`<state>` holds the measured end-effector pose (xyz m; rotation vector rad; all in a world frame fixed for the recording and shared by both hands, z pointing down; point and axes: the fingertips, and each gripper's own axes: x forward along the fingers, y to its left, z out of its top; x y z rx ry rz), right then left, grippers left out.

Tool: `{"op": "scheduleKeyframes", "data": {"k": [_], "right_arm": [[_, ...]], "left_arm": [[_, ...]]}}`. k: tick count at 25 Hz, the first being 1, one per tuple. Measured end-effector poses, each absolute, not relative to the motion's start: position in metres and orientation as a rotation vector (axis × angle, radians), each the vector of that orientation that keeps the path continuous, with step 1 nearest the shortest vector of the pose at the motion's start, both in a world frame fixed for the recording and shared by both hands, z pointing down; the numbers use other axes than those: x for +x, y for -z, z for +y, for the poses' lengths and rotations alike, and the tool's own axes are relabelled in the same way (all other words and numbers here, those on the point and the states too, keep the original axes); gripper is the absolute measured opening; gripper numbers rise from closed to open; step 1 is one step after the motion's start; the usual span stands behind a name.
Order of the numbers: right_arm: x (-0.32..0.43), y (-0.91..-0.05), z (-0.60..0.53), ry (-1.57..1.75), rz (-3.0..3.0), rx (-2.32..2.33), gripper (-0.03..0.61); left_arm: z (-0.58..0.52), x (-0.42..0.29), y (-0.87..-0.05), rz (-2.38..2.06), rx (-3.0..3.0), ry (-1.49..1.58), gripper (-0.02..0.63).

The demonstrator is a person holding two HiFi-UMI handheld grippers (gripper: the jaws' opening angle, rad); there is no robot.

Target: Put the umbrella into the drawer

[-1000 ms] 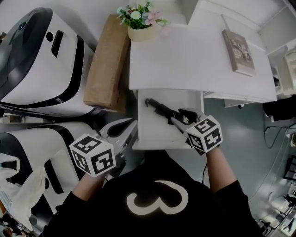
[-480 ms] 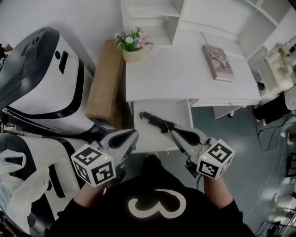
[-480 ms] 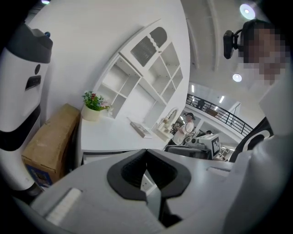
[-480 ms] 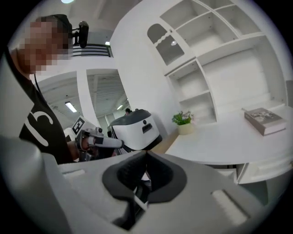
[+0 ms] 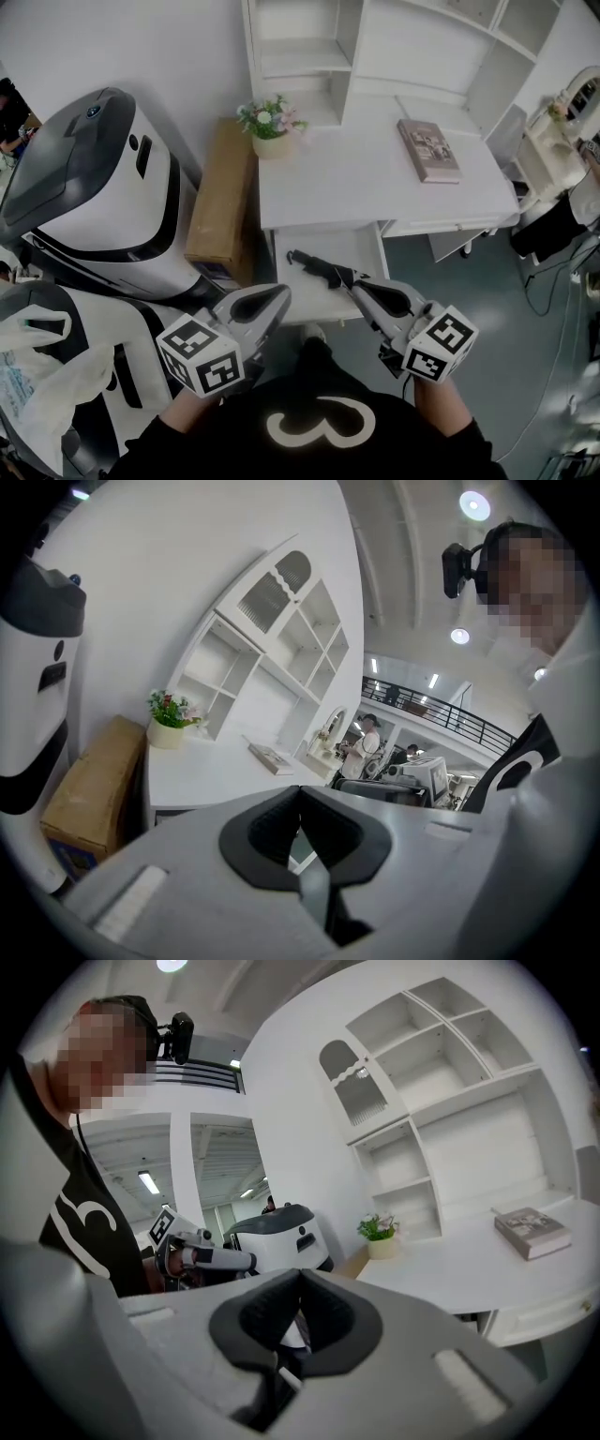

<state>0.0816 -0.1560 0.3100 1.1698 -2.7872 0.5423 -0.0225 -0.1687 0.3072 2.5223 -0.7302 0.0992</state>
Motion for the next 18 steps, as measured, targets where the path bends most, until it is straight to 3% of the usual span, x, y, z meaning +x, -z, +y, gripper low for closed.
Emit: {"op": "scheduleKeyframes", "data": {"k": [18], "right_arm": [[0.07, -0.319, -0.13, -0.519, -2.774, 1.154, 0.003]], "left_arm": [[-0.141, -0.029, -0.304, -0.737, 2.569, -0.127, 0.009]]}}
